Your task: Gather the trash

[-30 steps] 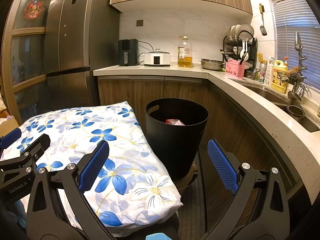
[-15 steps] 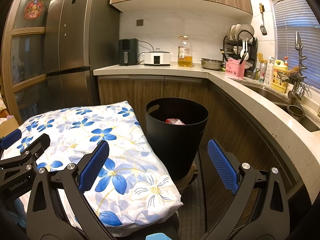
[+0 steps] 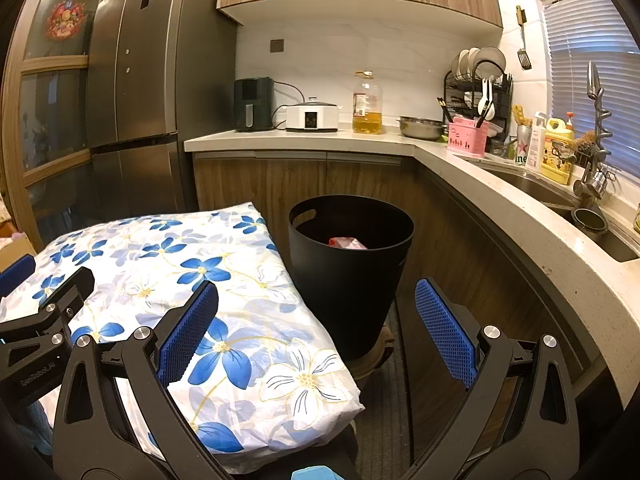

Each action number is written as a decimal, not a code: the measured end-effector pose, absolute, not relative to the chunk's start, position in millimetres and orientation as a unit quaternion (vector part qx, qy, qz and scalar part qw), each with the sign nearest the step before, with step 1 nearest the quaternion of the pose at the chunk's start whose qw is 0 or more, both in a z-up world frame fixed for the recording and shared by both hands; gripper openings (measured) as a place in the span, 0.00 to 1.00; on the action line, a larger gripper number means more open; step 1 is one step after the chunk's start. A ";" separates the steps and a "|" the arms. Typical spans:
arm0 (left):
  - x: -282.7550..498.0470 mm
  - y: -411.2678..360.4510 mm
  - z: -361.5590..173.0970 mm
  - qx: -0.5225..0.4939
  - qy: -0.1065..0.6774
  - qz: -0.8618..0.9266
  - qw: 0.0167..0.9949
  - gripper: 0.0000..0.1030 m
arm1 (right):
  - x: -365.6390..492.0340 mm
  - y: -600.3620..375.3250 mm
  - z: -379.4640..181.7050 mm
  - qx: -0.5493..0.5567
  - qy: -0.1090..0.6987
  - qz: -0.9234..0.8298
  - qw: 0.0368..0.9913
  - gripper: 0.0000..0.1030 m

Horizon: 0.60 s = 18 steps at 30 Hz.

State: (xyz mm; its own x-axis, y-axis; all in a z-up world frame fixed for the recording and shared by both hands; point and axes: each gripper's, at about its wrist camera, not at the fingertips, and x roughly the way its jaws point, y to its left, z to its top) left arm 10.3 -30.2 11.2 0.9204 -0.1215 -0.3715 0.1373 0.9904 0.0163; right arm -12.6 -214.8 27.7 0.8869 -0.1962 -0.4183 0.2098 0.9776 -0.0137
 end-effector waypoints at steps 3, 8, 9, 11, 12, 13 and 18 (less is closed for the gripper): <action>11.7 -30.5 10.5 0.022 0.194 -0.064 0.979 0.94 | -12.7 -214.9 27.6 0.016 0.214 -0.104 0.971 0.95; 13.5 -31.3 8.9 0.021 0.202 -0.063 0.977 0.94 | -12.2 -215.2 28.1 0.016 0.215 -0.105 0.971 0.95; 14.2 -31.2 8.6 0.020 0.204 -0.063 0.977 0.94 | -12.7 -215.1 27.2 0.017 0.214 -0.105 0.971 0.95; 14.6 -31.8 7.8 0.023 0.205 -0.058 0.977 0.94 | -12.7 -215.3 27.3 0.016 0.214 -0.104 0.971 0.95; 15.0 -31.8 7.4 0.024 0.206 -0.058 0.976 0.94 | -12.5 -215.6 27.9 0.016 0.214 -0.104 0.971 0.95; 15.2 -31.3 7.3 0.022 0.208 -0.060 0.976 0.94 | -12.7 -215.2 27.3 0.016 0.214 -0.105 0.971 0.95; 14.4 -30.0 7.1 0.017 0.205 -0.061 0.977 0.94 | -12.7 -215.2 27.0 0.016 0.215 -0.104 0.971 0.95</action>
